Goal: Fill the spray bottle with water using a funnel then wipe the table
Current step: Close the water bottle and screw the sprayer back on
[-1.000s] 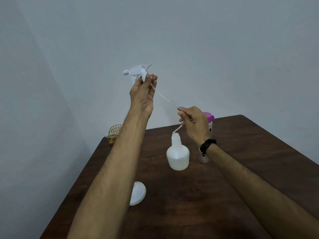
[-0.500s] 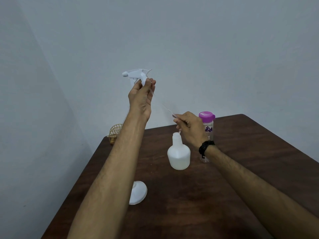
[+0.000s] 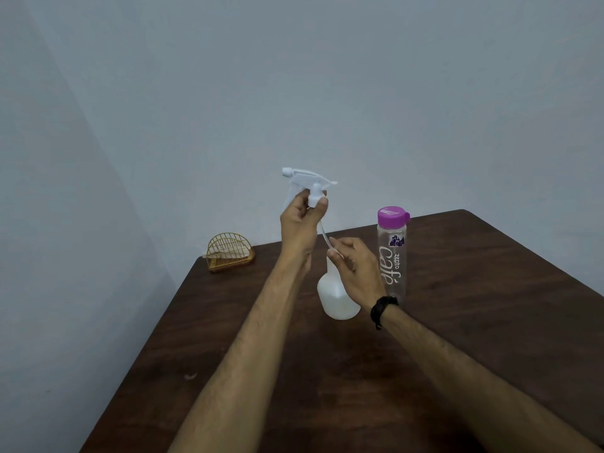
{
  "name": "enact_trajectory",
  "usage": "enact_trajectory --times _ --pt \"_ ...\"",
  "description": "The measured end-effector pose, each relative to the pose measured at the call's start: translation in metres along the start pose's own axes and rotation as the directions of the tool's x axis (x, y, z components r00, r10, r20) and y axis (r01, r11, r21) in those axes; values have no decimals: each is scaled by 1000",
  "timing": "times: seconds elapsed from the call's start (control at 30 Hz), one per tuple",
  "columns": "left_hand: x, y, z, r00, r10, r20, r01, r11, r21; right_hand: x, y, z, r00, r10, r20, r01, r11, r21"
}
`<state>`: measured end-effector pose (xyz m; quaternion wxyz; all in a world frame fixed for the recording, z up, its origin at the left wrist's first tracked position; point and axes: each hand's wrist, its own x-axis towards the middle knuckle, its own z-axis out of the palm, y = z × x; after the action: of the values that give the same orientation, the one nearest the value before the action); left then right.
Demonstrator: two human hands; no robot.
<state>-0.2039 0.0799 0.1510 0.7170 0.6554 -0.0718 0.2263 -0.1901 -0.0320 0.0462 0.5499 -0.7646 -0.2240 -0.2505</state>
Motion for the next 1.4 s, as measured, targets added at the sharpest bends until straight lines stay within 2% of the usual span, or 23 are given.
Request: enact_trajectory --times 0.17,0.27,0.5,0.67,0.9,1.07,1.27,1.4 --pt "-21 -35 6 997 -71 -6 71 997 40 -8 6 3 995 96 38 -99 992 81" --pt "-33 -55 6 997 -76 6 76 996 44 -15 13 7 996 78 41 -82 991 109" --pt "-54 -86 11 997 -45 -70 49 997 64 -28 30 13 996 81 28 -85 986 144" --pt "-55 -92 17 993 7 -119 -2 999 42 -32 42 15 991 122 49 -129 979 161" --pt "-56 -102 24 944 21 -328 -20 1000 7 -31 49 19 992 123 26 -125 984 125" --pt "-61 -102 22 959 37 -280 -50 998 -39 -31 50 18 992 123 21 -125 983 132" --pt "-58 -99 23 921 -113 -372 42 980 -193 -31 45 18 992 128 18 -129 983 134" --pt "-59 -101 27 930 -68 -362 8 986 -165 -31 46 17 988 154 15 -155 979 129"
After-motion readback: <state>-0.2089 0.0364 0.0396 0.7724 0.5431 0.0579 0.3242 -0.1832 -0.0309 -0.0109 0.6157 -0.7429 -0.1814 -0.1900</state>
